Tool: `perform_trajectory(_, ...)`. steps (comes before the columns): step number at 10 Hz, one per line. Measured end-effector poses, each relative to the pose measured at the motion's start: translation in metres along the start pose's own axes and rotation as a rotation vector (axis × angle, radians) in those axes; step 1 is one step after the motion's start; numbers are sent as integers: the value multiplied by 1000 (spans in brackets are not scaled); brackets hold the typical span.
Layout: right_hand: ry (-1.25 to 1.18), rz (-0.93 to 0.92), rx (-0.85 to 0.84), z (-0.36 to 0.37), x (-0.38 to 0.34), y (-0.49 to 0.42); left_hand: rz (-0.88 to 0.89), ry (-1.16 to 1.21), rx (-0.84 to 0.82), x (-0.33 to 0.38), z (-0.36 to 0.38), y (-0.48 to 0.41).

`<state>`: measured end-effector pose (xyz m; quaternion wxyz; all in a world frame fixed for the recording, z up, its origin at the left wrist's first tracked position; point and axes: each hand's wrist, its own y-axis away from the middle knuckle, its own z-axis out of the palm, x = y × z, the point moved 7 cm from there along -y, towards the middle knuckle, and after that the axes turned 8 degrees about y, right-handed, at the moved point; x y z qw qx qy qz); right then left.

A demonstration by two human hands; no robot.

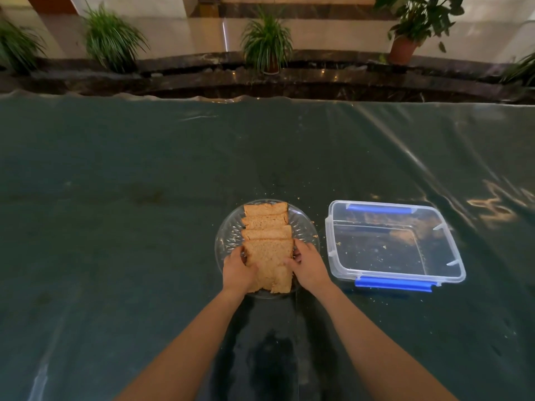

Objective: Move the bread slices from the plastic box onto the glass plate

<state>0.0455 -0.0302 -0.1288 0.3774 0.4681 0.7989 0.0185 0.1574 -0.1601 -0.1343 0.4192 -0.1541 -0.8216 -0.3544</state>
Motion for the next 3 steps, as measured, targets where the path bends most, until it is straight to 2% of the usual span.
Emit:
perform_trajectory(2, 39, -38, -23, -7, -4, -2, 32, -109, -16, 5, -10, -1)
perform_trajectory(3, 103, -69, 1, -19, -10, -7, 128, -321, 101, 25, -28, 1)
